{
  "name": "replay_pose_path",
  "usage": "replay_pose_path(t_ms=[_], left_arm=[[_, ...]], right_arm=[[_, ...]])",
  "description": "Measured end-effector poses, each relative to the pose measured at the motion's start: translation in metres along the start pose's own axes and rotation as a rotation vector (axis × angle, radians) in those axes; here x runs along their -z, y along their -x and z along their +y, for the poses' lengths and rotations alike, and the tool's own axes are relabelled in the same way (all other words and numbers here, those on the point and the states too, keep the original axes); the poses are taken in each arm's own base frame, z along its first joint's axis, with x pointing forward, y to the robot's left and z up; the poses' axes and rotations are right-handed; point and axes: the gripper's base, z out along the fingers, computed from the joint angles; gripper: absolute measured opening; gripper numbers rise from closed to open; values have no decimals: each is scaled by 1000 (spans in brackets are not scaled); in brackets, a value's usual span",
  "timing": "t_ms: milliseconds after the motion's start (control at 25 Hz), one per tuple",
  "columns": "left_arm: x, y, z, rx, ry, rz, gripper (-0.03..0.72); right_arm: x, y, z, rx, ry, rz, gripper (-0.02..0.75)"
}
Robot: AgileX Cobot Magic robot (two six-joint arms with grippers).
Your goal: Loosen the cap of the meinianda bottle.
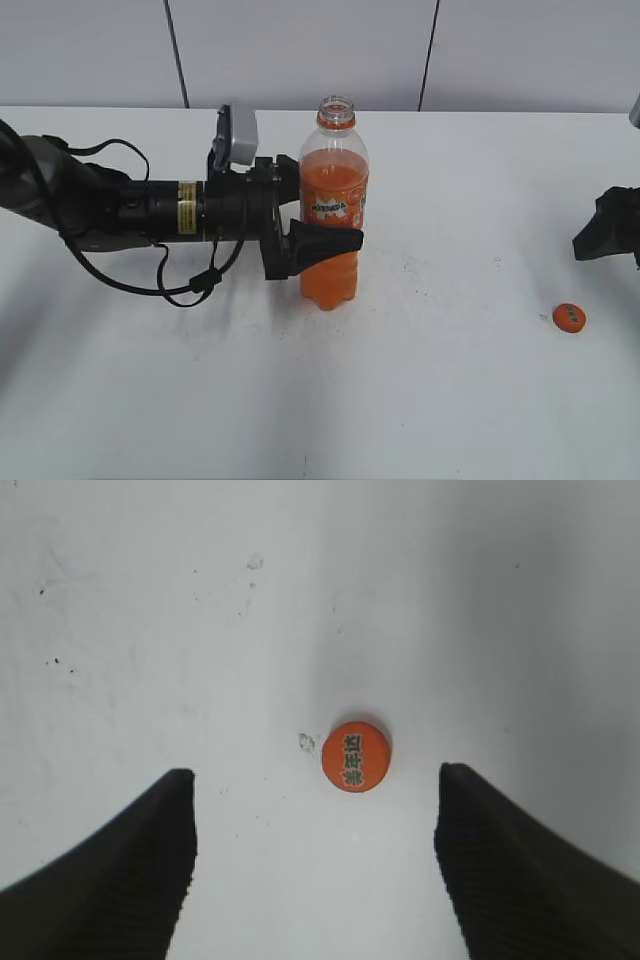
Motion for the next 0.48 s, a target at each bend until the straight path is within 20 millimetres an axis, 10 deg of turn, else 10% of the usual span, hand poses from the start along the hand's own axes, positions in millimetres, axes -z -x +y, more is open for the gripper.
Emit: replay_pose_path(t_ms=[480], left_arm=[[8,54,-5,-83,1,-62,595]], right_arm=[[0,-2,0,-7,3,18,556]])
